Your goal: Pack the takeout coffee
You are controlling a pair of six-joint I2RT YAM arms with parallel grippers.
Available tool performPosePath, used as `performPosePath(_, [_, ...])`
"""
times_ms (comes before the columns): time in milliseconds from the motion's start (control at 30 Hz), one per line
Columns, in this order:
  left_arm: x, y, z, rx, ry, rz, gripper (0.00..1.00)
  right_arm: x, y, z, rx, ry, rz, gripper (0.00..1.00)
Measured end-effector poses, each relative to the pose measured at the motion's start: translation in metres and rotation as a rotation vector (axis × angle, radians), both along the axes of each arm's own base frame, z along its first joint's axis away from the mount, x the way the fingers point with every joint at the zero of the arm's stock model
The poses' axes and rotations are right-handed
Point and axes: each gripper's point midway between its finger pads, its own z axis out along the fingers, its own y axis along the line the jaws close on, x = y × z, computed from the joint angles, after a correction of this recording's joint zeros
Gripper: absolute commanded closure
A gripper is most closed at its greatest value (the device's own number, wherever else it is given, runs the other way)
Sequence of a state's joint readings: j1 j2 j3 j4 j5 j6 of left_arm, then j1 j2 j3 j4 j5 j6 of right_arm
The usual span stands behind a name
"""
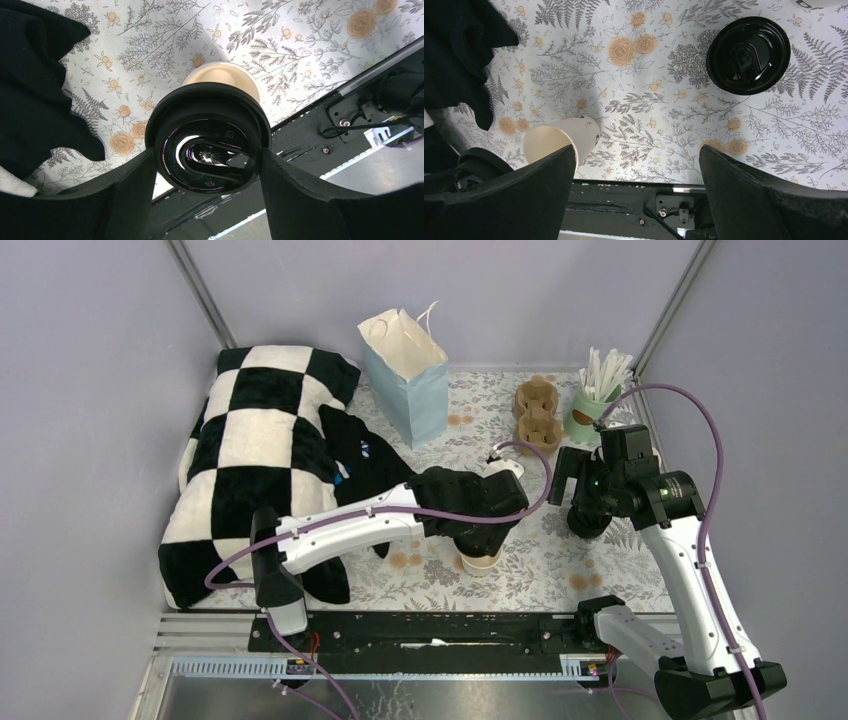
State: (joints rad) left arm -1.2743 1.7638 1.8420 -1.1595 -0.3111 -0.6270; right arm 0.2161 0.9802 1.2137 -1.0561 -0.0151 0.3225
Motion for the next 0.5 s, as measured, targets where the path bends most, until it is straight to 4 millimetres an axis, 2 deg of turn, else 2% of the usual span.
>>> performPosePath(267, [0.002,-0.007,-0.026,0.032,0.008,-0.031,0.28,0.000,-0.009,0.001,-0.026,-0.014,-0.053,0.00])
performPosePath(500, [0.003,-0.014,-0.044,0.057,0.021,-0.058,0.28,0.000,-0.016,0.011,-0.045,-0.053,-0.084,0.00])
